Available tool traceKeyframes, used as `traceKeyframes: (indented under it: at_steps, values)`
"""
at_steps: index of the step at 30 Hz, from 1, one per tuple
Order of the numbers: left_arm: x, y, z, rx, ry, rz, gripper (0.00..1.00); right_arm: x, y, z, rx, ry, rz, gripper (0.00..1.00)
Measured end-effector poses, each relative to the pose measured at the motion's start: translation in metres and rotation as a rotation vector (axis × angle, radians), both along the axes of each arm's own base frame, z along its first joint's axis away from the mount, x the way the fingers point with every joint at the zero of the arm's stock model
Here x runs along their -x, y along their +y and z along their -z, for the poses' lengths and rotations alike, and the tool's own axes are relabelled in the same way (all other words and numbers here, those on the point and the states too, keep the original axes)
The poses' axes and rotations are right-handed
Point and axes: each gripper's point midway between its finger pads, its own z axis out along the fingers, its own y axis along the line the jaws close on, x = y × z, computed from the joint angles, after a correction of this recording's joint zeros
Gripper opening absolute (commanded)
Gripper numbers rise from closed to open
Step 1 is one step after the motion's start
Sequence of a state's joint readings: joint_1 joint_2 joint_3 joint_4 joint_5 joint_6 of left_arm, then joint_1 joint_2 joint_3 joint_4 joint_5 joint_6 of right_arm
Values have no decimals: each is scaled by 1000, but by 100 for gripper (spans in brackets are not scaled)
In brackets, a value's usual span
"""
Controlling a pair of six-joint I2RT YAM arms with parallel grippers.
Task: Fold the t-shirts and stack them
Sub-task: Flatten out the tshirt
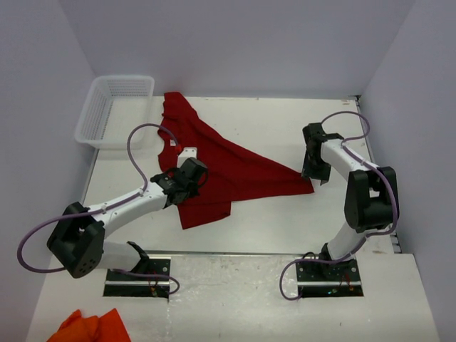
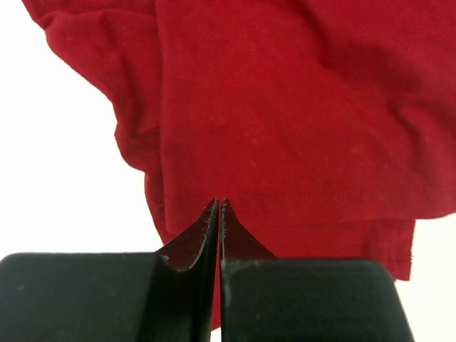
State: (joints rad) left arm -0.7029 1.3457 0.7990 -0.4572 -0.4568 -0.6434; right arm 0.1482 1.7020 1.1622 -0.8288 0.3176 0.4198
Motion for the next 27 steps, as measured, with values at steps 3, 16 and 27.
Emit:
traceKeyframes:
  at_steps: [3,16,27]
  values:
    - [0,-4,-5,28,-7,12,1,2,-2,2,-20,12,-2,45]
    - [1,-20,-19,120,-28,58,1,20,8,32,-140,129,-24,42]
    - [0,-24,-34,158,-64,83,2,18,5,39,-160,177,-14,40]
